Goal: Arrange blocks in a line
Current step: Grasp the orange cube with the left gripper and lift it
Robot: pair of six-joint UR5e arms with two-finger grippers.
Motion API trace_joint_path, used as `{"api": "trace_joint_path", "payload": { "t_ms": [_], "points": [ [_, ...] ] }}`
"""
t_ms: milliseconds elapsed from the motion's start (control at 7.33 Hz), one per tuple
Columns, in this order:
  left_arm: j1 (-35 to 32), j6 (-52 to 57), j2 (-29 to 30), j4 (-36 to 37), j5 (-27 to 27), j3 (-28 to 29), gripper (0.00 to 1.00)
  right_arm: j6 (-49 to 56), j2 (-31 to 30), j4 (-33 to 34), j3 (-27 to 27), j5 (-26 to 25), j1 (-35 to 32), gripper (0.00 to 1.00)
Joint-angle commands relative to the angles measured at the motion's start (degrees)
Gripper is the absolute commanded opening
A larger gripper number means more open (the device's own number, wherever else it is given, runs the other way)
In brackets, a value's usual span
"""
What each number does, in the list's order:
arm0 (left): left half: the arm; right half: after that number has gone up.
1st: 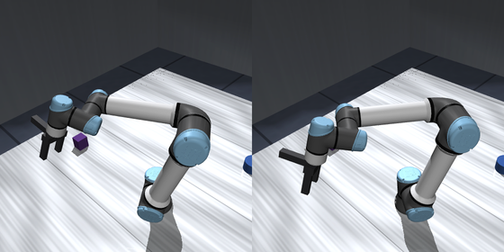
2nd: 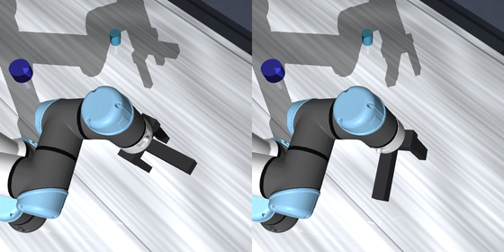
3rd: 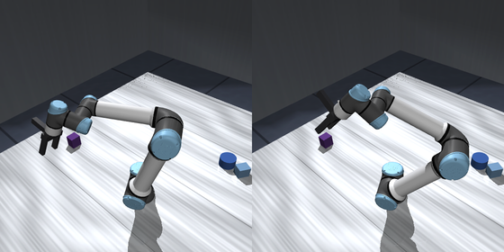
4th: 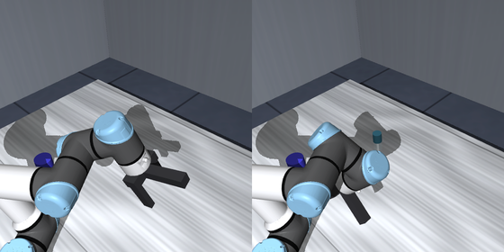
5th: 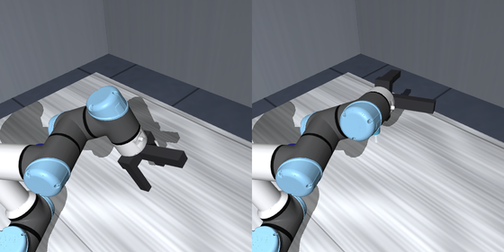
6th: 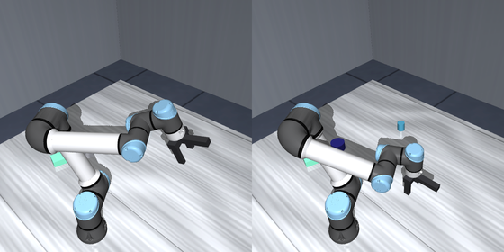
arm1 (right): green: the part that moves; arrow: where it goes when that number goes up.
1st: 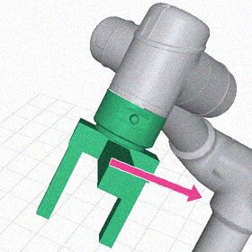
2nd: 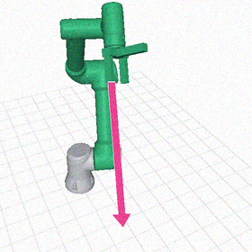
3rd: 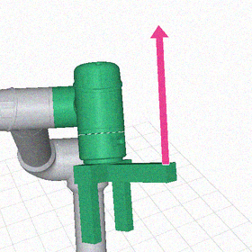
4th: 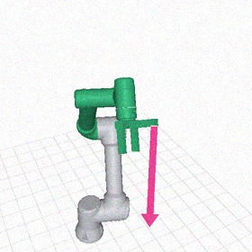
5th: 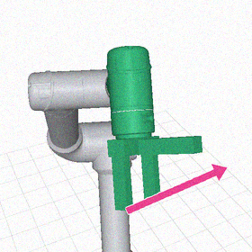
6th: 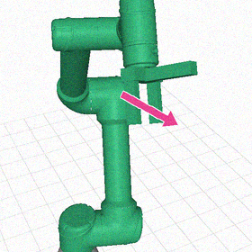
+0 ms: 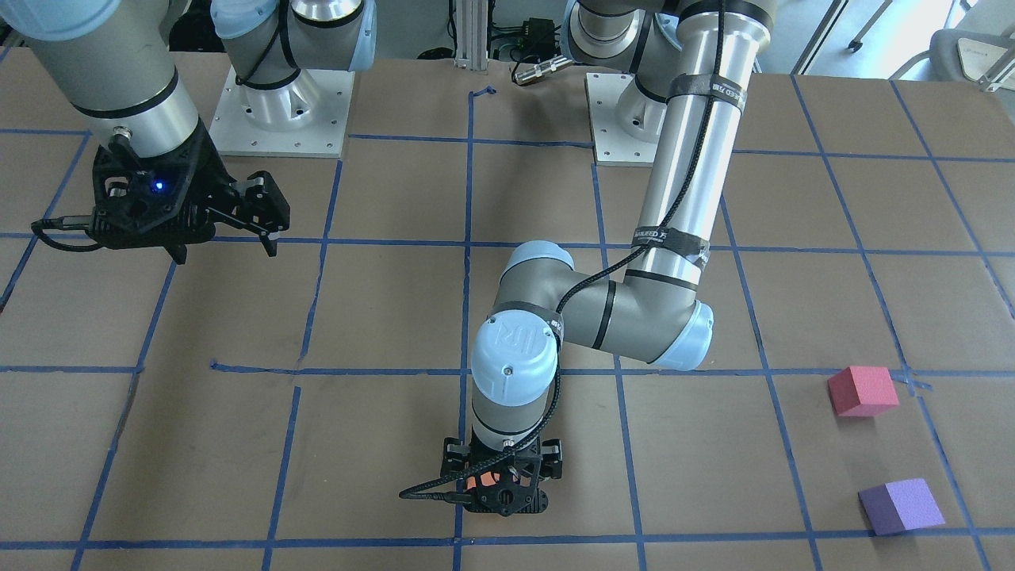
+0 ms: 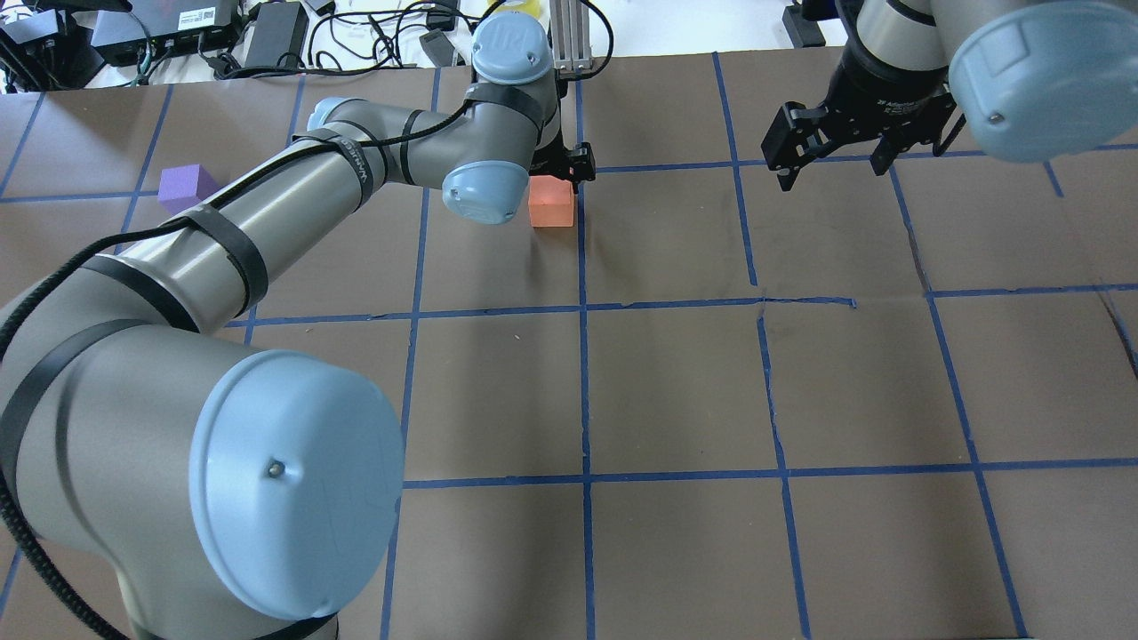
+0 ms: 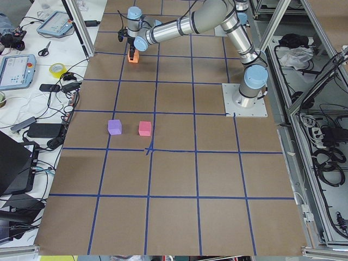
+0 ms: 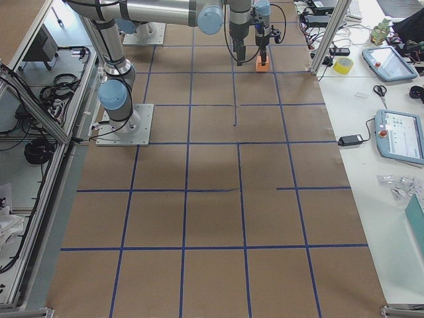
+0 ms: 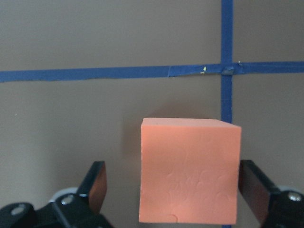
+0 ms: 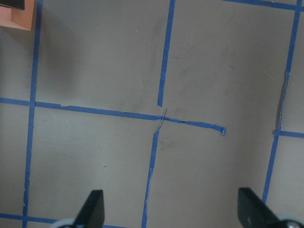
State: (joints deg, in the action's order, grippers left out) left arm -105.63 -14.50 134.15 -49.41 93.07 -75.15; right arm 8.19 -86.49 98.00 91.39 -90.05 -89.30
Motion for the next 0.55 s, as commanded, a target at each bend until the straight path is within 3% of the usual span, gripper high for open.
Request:
{"api": "trace_joint_path", "payload": {
  "t_ms": [0, 136, 273, 409],
  "points": [
    [-0.02, 0.34, 0.68, 0.63, 0.18, 0.18, 0.67, 0.07, -1.92, -2.70, 0.28, 0.49, -0.08, 1.00],
    [-0.02, 0.26, 0.59, 0.63, 0.18, -0.08, 0.62, 0.07, -1.93, -3.85, 0.28, 0.40, -0.08, 1.00],
    [0.07, 0.95, -0.20, 0.55, 0.18, -0.52, 0.48, -0.02, -2.10, -4.56, 0.37, 0.31, -0.17, 1.00],
    [0.33, 3.57, -1.34, 0.54, 0.36, -1.13, 0.40, -0.20, -2.71, -8.14, 0.54, 0.40, -0.17, 1.00]
  ]
}}
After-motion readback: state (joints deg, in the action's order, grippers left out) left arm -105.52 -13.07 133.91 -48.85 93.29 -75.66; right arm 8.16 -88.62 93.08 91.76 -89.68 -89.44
